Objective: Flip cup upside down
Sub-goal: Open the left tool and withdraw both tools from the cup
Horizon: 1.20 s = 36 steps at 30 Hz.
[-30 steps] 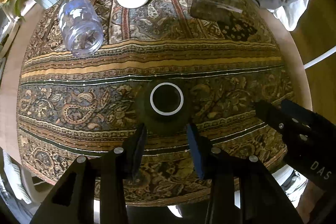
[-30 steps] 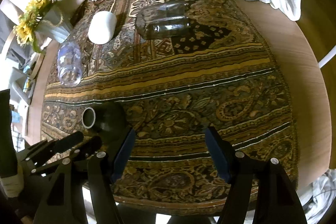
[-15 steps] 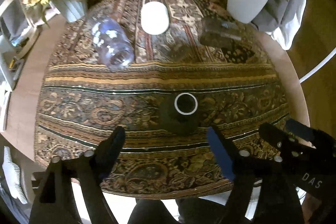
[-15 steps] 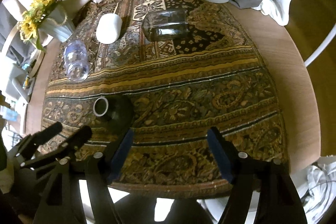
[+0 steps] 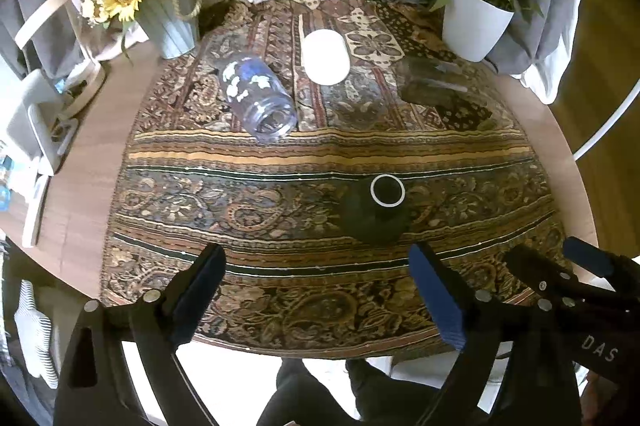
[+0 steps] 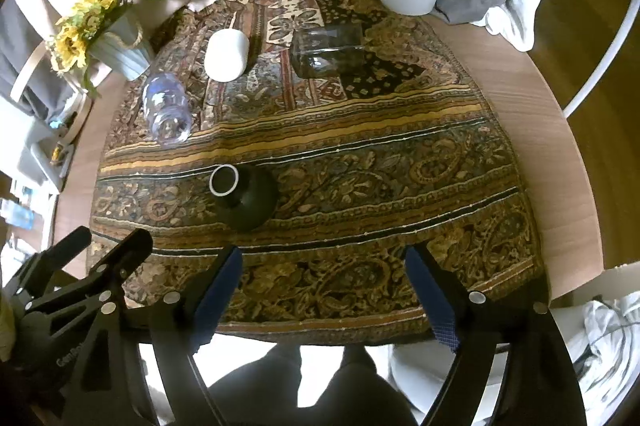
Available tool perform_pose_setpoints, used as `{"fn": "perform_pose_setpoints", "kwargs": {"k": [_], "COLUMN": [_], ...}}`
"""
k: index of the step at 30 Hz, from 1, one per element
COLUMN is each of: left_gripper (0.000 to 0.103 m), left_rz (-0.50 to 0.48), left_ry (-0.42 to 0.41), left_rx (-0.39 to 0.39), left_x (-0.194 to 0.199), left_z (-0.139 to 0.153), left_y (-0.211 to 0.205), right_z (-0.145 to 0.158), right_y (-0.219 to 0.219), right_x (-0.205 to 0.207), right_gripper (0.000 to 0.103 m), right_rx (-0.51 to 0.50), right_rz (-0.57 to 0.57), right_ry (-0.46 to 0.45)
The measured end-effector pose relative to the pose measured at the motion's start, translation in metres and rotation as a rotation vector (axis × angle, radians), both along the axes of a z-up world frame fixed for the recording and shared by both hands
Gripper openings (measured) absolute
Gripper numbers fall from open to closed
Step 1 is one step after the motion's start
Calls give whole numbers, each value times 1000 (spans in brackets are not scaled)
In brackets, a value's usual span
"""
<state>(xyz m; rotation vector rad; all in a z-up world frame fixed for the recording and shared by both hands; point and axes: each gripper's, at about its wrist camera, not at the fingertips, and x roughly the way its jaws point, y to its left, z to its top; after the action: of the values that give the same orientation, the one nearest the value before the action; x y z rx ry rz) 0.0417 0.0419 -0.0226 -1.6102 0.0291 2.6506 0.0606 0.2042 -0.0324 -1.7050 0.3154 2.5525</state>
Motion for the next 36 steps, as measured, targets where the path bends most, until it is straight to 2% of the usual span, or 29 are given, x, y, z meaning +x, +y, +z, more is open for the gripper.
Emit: {"fn": "perform_pose_setpoints", "kwargs": {"k": [36], "left_gripper": [96], "left_rz": [-11], "left_ry": [19], "left_rx": [-1], "left_x": [6], "left_z": [11], "left_y": [-13], "right_z": [12], "right_y": [-17], "right_x": [12], "right_gripper": [84], "right_rx": [20], "right_rz": [-3], "right_ry": [35]}}
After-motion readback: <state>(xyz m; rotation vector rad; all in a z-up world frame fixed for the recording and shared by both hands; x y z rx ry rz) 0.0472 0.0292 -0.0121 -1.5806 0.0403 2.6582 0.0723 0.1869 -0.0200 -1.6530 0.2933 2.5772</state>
